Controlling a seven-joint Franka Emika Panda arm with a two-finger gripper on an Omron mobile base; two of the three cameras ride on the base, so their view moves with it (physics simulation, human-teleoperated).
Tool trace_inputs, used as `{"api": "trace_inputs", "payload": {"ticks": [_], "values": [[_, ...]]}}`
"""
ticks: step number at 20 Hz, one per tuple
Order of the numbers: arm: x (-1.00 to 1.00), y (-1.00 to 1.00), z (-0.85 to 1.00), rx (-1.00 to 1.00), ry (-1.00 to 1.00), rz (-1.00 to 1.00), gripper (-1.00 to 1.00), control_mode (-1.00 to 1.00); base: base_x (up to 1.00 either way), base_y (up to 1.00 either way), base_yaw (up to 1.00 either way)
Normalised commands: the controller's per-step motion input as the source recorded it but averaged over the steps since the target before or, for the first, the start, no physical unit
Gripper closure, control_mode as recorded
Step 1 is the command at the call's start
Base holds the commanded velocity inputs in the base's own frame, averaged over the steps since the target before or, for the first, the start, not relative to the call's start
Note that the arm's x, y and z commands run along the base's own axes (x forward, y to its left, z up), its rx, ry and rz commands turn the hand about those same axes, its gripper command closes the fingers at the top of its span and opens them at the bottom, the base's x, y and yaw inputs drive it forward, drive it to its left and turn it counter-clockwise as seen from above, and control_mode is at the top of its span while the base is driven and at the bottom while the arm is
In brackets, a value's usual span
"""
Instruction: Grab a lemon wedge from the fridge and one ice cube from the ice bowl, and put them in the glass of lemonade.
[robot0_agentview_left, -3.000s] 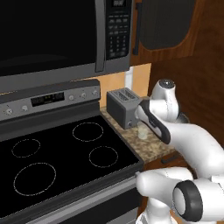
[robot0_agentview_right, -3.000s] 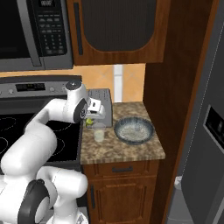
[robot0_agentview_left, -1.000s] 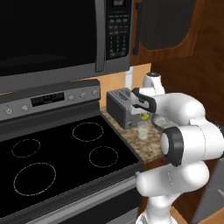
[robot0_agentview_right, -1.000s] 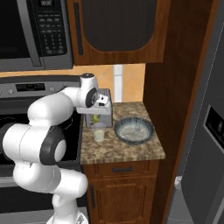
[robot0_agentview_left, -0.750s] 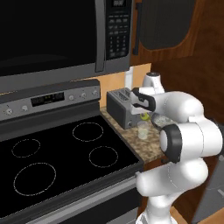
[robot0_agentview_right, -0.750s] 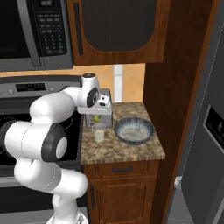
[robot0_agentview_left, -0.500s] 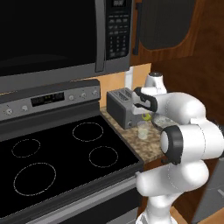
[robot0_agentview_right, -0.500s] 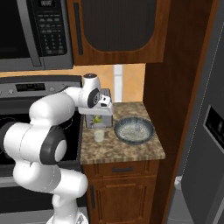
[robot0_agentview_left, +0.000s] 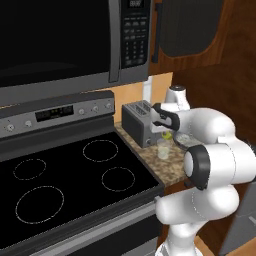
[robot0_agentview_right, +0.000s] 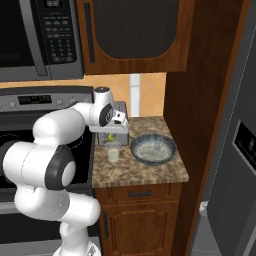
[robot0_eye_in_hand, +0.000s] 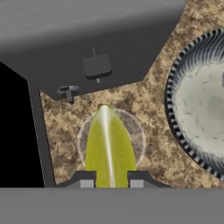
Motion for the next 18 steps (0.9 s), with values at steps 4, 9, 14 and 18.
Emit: {"api": "trace_inputs", "payload": {"ticks": [4,9,14,18], "values": [[0.0,0.0,-0.17,0.0,0.0,-0.01,1.0,-1.0,0.0,0.0,0.0],[0.13,0.04,-0.01,0.0,0.0,-0.04,1.0,-1.0,0.0,0.0,0.0],[0.09,0.01,-0.07,0.0,0.0,-0.02,1.0,-1.0,0.0,0.0,0.0],[0.0,0.0,-0.13,0.0,0.0,0.0,1.0,-1.0,0.0,0.0,0.0]]}}
